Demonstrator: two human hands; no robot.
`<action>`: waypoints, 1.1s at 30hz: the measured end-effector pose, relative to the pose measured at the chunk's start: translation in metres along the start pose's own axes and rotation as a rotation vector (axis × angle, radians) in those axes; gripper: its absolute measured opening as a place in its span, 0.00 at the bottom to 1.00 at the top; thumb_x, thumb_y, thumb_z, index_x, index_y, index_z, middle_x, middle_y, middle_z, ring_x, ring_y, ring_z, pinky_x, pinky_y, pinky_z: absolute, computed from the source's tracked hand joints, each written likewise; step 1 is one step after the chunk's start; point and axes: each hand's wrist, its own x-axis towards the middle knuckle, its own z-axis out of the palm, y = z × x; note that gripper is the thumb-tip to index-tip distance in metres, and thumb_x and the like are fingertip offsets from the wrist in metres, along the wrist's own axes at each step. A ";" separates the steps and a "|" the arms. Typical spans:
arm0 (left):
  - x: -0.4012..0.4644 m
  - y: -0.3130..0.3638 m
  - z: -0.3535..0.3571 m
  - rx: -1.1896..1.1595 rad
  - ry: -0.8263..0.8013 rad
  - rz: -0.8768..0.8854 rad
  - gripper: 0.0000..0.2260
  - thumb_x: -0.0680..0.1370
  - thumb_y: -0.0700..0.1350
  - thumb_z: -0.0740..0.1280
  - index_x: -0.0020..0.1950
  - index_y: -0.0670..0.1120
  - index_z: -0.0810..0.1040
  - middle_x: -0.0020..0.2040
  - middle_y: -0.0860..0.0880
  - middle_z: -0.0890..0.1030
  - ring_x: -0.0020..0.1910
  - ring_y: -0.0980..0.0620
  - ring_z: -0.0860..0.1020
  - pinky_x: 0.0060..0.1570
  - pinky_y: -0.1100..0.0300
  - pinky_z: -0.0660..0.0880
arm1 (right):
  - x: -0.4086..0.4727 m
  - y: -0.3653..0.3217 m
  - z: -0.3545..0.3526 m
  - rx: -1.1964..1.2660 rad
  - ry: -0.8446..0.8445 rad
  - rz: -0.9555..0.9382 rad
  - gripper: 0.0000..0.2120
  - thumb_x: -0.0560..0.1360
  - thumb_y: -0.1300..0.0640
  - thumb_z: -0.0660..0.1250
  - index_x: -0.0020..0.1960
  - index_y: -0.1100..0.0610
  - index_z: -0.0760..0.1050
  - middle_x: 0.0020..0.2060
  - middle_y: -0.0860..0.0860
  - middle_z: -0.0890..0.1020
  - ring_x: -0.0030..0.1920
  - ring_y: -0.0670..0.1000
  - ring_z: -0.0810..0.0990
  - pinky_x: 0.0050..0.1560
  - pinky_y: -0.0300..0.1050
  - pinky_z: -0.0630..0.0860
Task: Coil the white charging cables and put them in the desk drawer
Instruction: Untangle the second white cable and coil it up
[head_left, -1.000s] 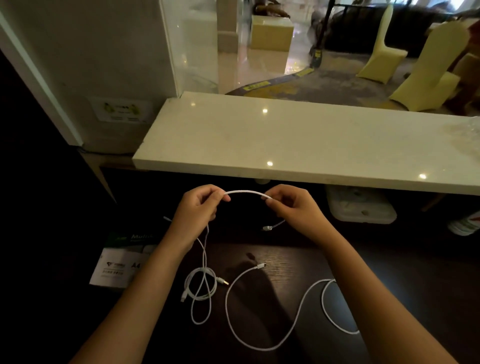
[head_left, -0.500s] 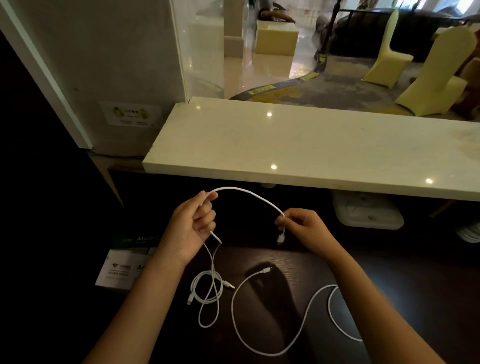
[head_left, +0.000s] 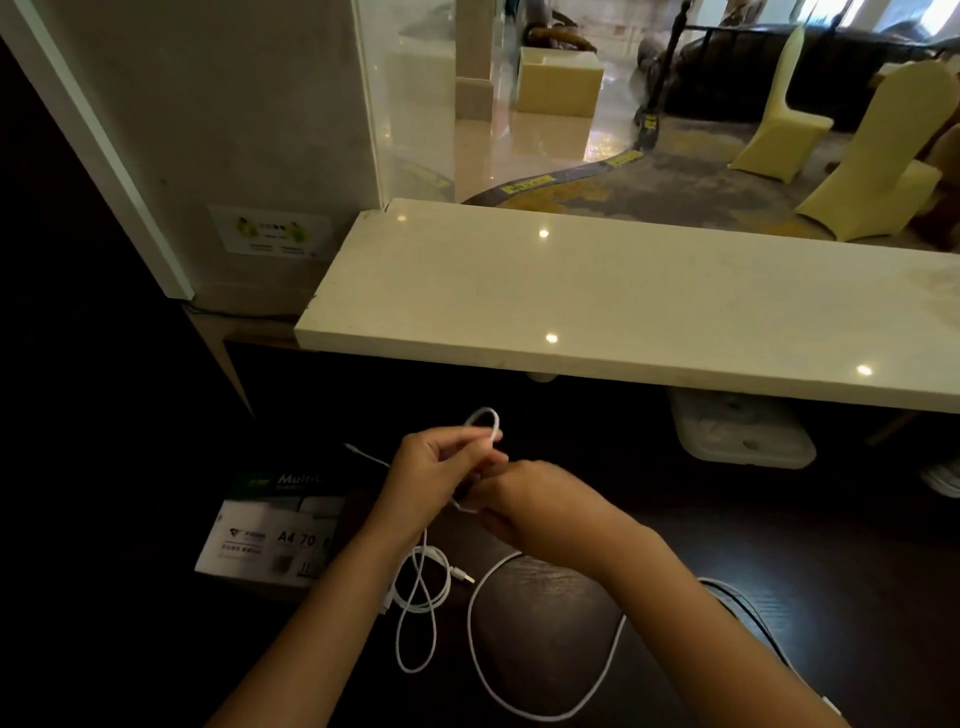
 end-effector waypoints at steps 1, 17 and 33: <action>-0.002 -0.001 0.001 0.022 -0.002 -0.007 0.08 0.75 0.34 0.64 0.45 0.42 0.82 0.31 0.56 0.83 0.34 0.62 0.80 0.35 0.70 0.75 | 0.001 -0.001 -0.005 -0.010 0.091 -0.041 0.09 0.73 0.57 0.64 0.51 0.54 0.79 0.49 0.52 0.82 0.47 0.55 0.81 0.43 0.48 0.77; -0.004 0.009 -0.018 -0.229 -0.287 -0.102 0.12 0.79 0.39 0.57 0.46 0.42 0.81 0.30 0.51 0.76 0.30 0.58 0.72 0.37 0.62 0.69 | 0.016 0.025 -0.015 0.521 0.524 0.232 0.02 0.74 0.58 0.66 0.43 0.55 0.76 0.40 0.48 0.76 0.41 0.47 0.74 0.43 0.40 0.72; 0.035 0.051 -0.029 -0.182 -0.069 0.007 0.12 0.80 0.41 0.58 0.45 0.42 0.81 0.28 0.54 0.75 0.31 0.59 0.73 0.42 0.64 0.76 | 0.026 0.023 -0.060 0.881 0.641 0.339 0.06 0.73 0.63 0.68 0.46 0.54 0.81 0.39 0.49 0.84 0.40 0.43 0.82 0.45 0.36 0.77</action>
